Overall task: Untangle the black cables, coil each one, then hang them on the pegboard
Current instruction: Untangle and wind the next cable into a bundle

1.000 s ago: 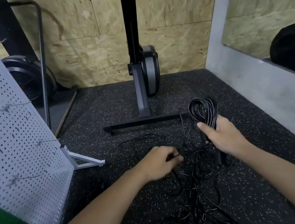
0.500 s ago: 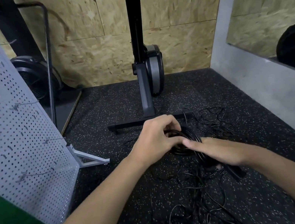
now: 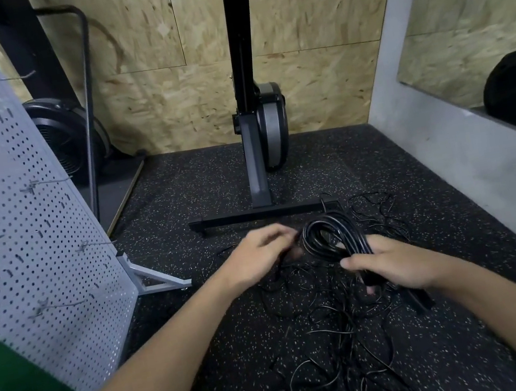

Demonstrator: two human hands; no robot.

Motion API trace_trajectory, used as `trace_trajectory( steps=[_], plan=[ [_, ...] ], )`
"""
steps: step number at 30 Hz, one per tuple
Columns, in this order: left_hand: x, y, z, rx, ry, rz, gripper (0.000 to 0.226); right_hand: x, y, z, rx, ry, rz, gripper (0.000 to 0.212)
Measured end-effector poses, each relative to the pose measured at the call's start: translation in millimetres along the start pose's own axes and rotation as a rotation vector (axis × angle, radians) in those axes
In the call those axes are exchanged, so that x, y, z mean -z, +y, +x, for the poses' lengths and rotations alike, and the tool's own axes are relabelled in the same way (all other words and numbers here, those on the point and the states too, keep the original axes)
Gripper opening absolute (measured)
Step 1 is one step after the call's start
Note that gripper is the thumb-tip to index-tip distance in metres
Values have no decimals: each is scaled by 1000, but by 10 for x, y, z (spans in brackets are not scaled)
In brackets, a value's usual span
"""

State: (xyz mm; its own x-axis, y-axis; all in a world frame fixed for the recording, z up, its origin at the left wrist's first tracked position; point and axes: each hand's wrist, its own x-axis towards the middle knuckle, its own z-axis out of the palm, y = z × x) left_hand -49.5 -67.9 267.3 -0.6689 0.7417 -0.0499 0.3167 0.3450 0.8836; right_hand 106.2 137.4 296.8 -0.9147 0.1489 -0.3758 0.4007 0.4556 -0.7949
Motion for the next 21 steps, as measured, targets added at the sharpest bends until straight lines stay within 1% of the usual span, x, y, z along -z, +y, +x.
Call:
trace_trajectory(
  steps=[2, 3, 4, 5, 6, 8, 10, 11, 13, 15, 18, 21],
  plan=[
    [-53, -110, -30, 1, -65, 162, 17, 28, -9, 0, 50, 33, 29, 7],
    [-76, -137, -41, -23, -51, 216, 18, 32, -2, 7, 62, 54, 31, 6],
    [-101, -141, -40, -45, -18, 219, 20, 20, -1, 11, 70, 79, 31, 9],
    [-123, -122, -40, -45, 18, 166, 18, 6, 33, 47, 66, 119, 21, 12],
    [-153, -79, -39, -34, 53, 54, 15, -20, 58, 76, 56, 166, 7, 16],
    [-233, 35, -45, -4, 113, -175, 15, -84, 140, 155, 24, 272, -31, 25],
    [-331, 140, -58, -3, 192, -270, 16, -162, 150, 228, 14, 350, -23, 34],
    [-374, 158, -47, -2, 235, -301, 18, -199, 140, 254, 27, 377, 2, 34],
    [-412, 172, -6, 16, 271, -389, 21, -243, 91, 259, 46, 381, 101, 26],
    [-427, 188, 15, 38, 248, -462, 21, -257, 49, 226, 88, 349, 176, 24],
    [-449, 198, 14, 41, 238, -512, 16, -279, 12, 157, 208, 296, 146, 19],
    [-449, 215, 1, 47, 241, -477, 18, -290, 3, 158, 235, 260, 102, 25]
  ],
)
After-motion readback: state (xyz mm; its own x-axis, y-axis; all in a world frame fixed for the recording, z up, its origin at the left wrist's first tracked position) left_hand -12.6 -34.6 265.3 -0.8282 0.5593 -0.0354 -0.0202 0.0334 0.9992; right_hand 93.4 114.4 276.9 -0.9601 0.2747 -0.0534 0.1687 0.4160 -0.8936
